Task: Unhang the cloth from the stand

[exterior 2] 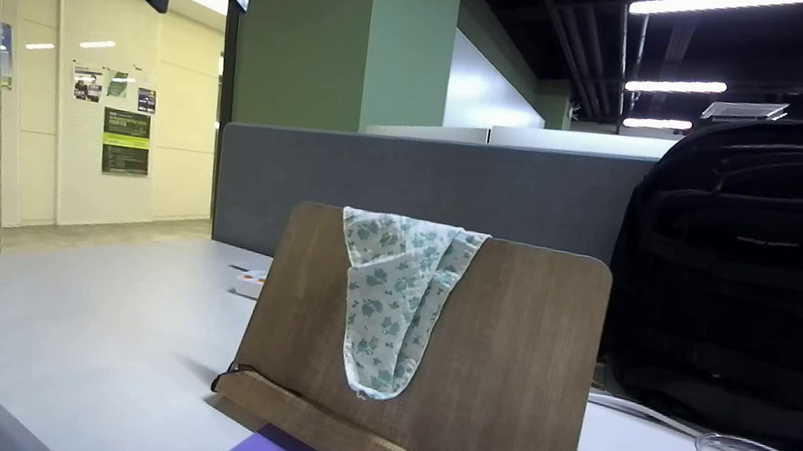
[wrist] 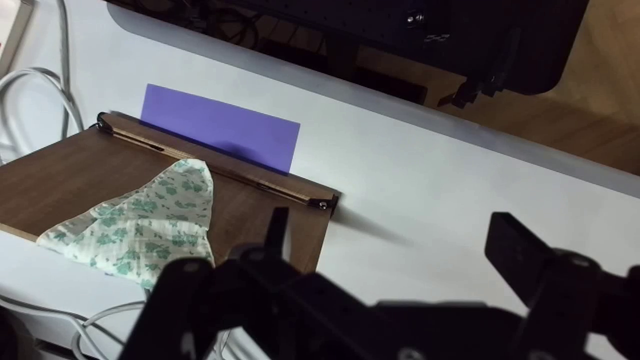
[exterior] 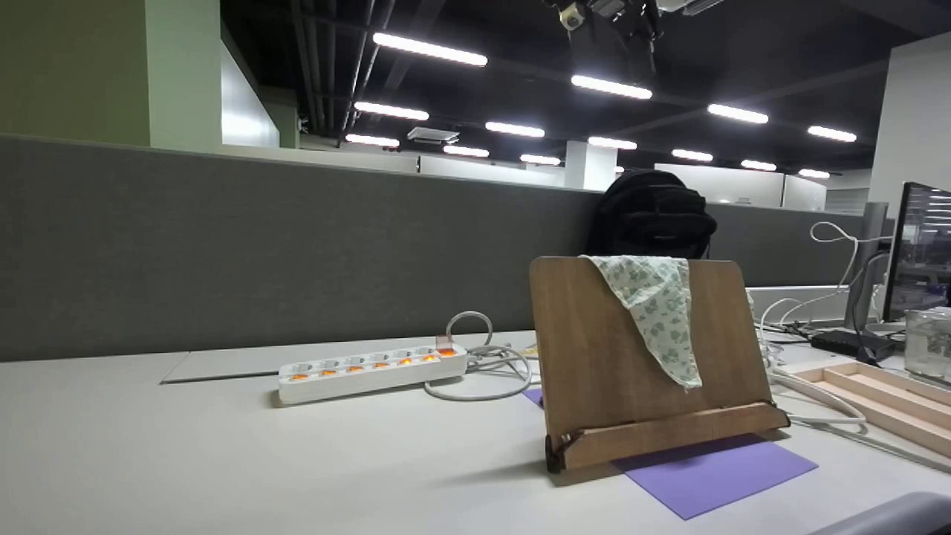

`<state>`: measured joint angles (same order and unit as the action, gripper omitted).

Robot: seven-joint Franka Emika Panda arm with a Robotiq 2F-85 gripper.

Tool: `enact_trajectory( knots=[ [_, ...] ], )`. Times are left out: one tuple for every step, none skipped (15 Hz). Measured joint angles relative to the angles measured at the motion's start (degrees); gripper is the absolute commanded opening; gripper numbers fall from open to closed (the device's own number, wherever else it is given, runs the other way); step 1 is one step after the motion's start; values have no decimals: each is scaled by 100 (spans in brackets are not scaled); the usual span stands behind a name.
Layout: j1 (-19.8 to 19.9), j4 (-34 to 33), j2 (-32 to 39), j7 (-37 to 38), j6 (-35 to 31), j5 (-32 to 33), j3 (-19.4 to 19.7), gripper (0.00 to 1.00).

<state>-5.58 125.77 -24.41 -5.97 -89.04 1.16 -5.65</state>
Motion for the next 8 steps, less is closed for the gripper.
enact_trajectory(
  knots=[
    [1, 9, 1, 16, -24, 25, 0, 100],
    [7, 35, 0, 44, -109, 83, 0, 100],
    [28, 80, -3, 109, -265, 172, 0, 100],
    [72, 158, -13, 211, -494, 269, 8, 100],
    [141, 252, -26, 329, -754, 359, 22, 100],
    [226, 360, -41, 444, -1040, 437, 50, 100],
    [319, 475, -59, 537, -1329, 490, 102, 100],
    [425, 595, -76, 619, -1634, 539, 171, 100]
  ],
)
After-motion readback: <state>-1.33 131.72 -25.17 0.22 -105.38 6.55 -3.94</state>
